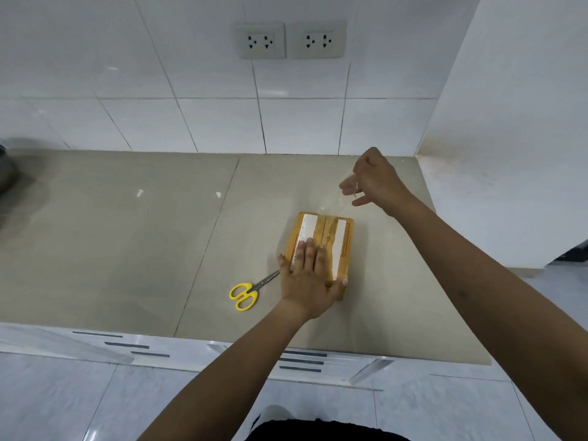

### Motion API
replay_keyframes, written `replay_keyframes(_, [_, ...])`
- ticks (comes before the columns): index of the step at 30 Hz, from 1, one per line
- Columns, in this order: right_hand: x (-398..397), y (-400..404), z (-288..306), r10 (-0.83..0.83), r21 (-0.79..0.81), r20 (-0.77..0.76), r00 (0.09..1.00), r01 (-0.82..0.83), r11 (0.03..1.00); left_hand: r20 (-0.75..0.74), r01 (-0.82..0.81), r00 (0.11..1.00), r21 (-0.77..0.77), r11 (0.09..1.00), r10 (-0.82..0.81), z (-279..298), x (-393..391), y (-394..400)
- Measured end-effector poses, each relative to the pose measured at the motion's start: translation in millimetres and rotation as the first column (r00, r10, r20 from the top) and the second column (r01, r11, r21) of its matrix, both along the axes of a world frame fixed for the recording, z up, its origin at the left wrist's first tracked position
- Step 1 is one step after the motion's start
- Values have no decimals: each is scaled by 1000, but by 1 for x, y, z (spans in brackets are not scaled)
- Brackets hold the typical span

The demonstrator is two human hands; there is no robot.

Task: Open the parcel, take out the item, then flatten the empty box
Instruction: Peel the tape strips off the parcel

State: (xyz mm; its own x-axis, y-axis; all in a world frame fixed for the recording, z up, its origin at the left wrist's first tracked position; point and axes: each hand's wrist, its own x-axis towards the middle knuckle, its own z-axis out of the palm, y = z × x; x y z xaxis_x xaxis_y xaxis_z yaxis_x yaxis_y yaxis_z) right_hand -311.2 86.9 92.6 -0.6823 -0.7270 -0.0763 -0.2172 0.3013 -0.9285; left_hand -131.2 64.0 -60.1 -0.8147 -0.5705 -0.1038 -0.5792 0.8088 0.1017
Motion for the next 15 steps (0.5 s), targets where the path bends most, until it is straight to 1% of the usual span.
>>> replay_keyframes(3, [8, 1, -1, 4, 8, -52, 999, -4, 1000, 8, 12, 1000, -4, 1000, -12, 3, 0, -1])
replay_keyframes(9, [16, -4, 5, -38, -8, -242, 969, 37, 999, 70, 27, 997, 14, 1000, -28, 23, -6, -5])
replay_keyframes(12, [10, -4, 12, -131, -33, -292, 947, 127, 991, 99, 36, 994, 9, 999, -37, 29, -8, -3])
replay_keyframes(15, [1, -2, 21, -215, -63, -394, 894, 207, 976, 129, 61, 990, 10, 998, -62, 30, -11, -1])
